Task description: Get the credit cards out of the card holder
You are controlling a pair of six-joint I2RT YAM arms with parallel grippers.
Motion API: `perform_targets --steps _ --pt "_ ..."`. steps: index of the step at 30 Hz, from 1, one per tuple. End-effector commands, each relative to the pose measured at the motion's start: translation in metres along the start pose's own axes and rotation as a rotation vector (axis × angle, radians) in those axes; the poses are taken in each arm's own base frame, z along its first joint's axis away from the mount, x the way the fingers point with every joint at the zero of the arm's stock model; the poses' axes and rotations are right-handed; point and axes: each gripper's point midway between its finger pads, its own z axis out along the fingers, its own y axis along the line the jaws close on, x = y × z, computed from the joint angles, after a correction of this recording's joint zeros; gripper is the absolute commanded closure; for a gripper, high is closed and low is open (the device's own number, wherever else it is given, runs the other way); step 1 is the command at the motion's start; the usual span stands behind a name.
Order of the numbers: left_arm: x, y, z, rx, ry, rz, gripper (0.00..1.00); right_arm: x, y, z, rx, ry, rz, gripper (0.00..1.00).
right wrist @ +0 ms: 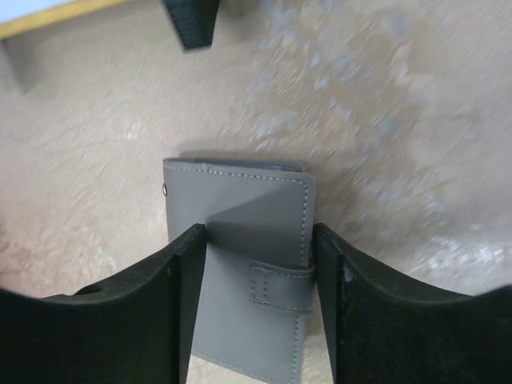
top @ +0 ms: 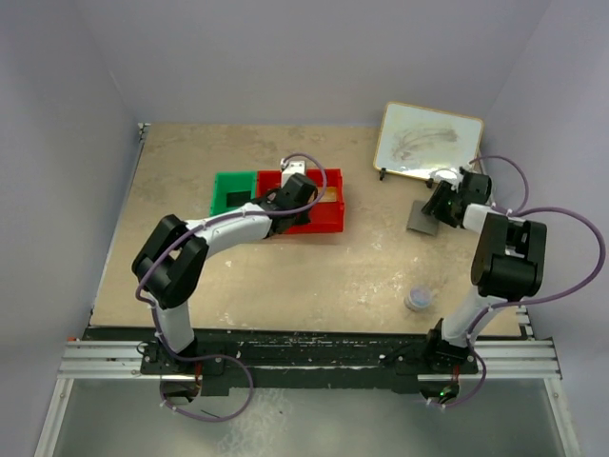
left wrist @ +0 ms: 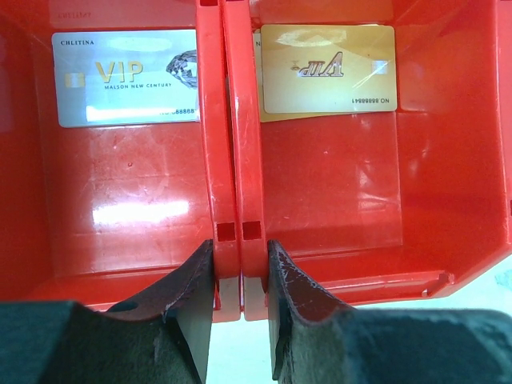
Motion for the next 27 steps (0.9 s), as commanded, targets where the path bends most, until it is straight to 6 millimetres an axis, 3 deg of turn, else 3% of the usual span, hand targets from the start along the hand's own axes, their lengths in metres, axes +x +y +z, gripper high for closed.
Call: perform_targets --steps 1,12,20,27 --pt "-0.023 -0.029 -0.003 0.072 -0.096 -0.04 0.87 0.04 0.026 -0.011 -0.076 0.079 -0.039 0.47" --pt "-0.005 -0.048 0.004 0.068 -0.071 -0.115 0.84 0.061 0.086 -0.047 -0.159 0.029 -0.102 0.72" --pt "-0.009 -0.064 0.017 0.074 -0.066 -0.18 0.84 0.071 0.103 -0.074 -0.207 0.006 -0.097 0.86" --pt "-0.002 -0.073 0.027 0.085 -0.046 -0.209 0.78 0.072 0.115 -0.107 -0.255 -0.034 -0.099 0.88"
